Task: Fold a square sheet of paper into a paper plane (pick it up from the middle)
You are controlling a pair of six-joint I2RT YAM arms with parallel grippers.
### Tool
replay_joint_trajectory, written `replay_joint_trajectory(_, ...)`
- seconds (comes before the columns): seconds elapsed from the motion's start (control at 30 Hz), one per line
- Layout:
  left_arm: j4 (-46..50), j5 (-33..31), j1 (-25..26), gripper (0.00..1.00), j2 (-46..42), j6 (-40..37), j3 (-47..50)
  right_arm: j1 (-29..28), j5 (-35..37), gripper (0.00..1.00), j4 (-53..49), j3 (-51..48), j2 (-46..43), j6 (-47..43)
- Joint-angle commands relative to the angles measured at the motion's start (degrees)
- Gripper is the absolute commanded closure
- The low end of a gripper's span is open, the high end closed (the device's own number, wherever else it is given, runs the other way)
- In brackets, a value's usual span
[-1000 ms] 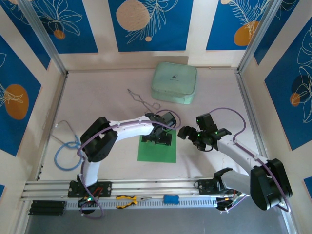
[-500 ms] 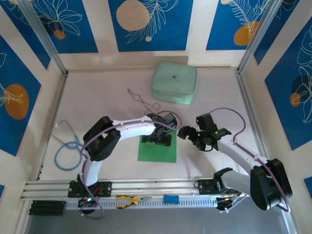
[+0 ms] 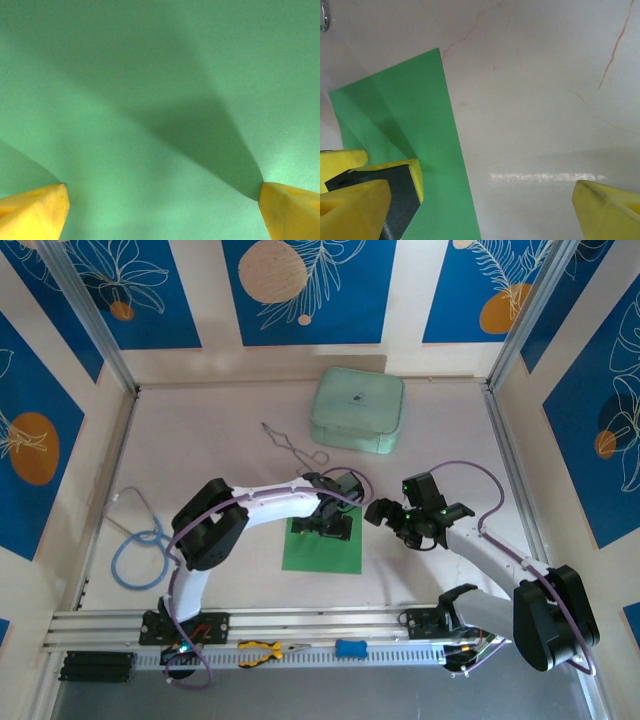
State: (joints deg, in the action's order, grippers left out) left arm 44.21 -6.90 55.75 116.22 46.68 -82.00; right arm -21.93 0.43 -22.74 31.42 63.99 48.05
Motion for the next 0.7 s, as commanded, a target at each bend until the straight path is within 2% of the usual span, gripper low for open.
replay_joint_trajectory(0.0,2.0,-1.2,0.6,0.03,1.7,0.7,-0.3,0.2,-0.4,0.06,-0.9,0.9,-0.1,0.2)
replay_joint_trajectory(0.23,2.1,-1.5,0.8,0.0,-2.7,0.3,-2.4,0.2,-0.6,0.06,-0.8,0.8,-0.2,0.2)
replay_joint_trajectory(0.67,1.5,0.4,1.3,0.0,-0.3,1.5,-1.7,0.2,-0.3,0.06,-1.1,0.8,-0.3,0.4)
